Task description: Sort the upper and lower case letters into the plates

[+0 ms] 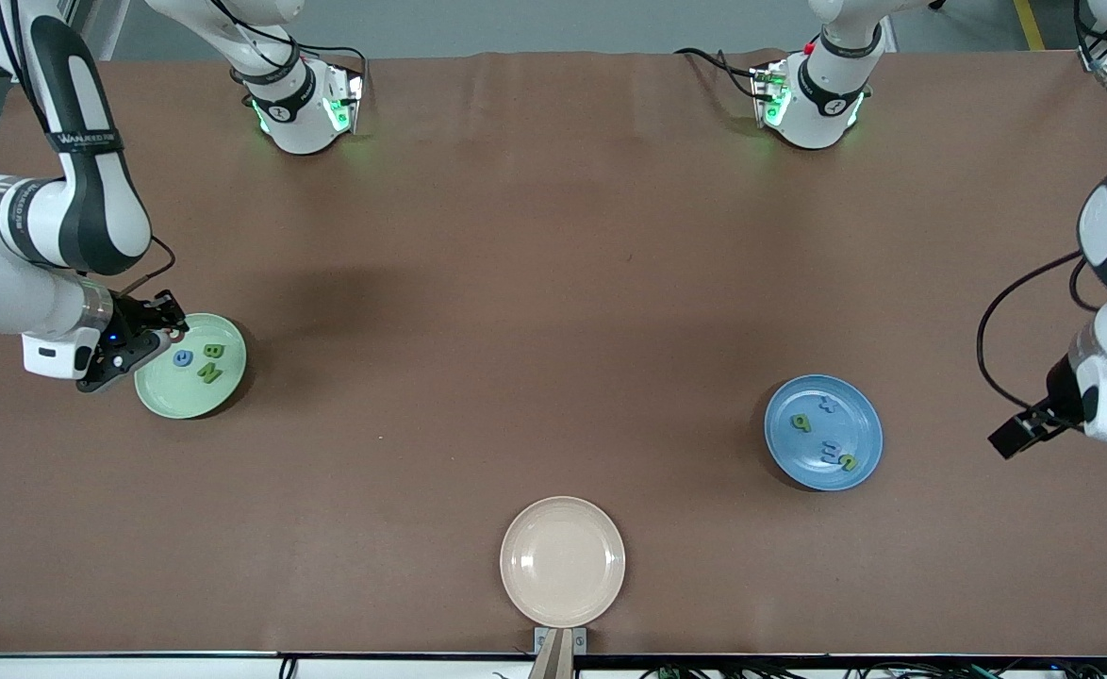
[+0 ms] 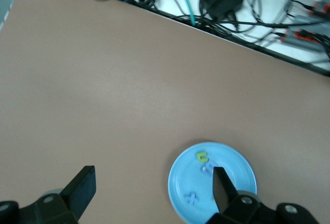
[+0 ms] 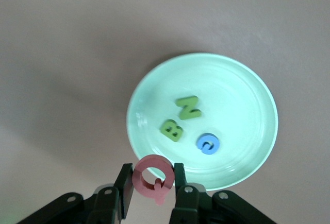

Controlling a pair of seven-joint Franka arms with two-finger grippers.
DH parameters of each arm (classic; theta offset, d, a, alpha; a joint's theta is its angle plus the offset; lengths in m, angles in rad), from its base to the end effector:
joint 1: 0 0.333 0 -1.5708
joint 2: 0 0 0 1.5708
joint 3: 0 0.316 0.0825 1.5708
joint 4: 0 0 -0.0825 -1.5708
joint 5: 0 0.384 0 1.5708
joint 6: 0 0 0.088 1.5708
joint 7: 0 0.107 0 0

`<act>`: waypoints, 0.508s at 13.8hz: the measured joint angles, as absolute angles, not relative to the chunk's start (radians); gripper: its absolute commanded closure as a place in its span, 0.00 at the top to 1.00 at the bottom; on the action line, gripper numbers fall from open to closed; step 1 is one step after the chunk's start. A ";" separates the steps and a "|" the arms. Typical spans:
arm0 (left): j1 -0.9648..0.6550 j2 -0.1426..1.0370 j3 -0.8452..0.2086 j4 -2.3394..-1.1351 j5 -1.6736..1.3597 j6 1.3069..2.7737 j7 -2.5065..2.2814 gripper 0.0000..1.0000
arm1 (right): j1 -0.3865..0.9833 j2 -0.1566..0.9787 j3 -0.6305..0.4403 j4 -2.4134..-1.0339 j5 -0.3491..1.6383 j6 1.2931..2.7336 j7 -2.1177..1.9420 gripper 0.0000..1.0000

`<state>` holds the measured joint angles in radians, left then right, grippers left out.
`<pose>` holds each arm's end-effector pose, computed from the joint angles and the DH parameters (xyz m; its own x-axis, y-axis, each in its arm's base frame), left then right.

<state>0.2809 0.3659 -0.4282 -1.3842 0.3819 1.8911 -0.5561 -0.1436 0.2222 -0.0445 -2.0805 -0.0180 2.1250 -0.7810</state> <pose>0.6817 -0.0246 0.5373 0.9095 0.3252 0.2589 0.3614 -0.9264 -0.1059 0.5487 -0.1049 0.3071 0.8104 0.5685 -0.1418 0.5582 -0.8226 -0.1079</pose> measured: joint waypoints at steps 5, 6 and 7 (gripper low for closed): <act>0.286 0.260 -0.407 -1.384 0.236 1.777 -0.338 1.00 | -0.222 0.326 -0.044 -2.132 -0.018 2.319 -0.867 0.11; 0.267 0.235 -0.377 -1.384 0.212 1.738 -0.295 1.00 | -0.227 0.347 -0.044 -2.131 -0.018 2.338 -0.873 0.12; 0.225 0.205 -0.322 -1.384 0.181 1.689 -0.262 1.00 | -0.228 0.365 -0.044 -2.131 -0.018 2.346 -0.874 0.12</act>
<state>0.2253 0.2051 -0.3221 -1.3840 0.1805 1.6888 -0.2619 -0.2285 0.3645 -0.0436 -2.1311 -0.0180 2.3464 -0.8744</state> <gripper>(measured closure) 0.000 0.639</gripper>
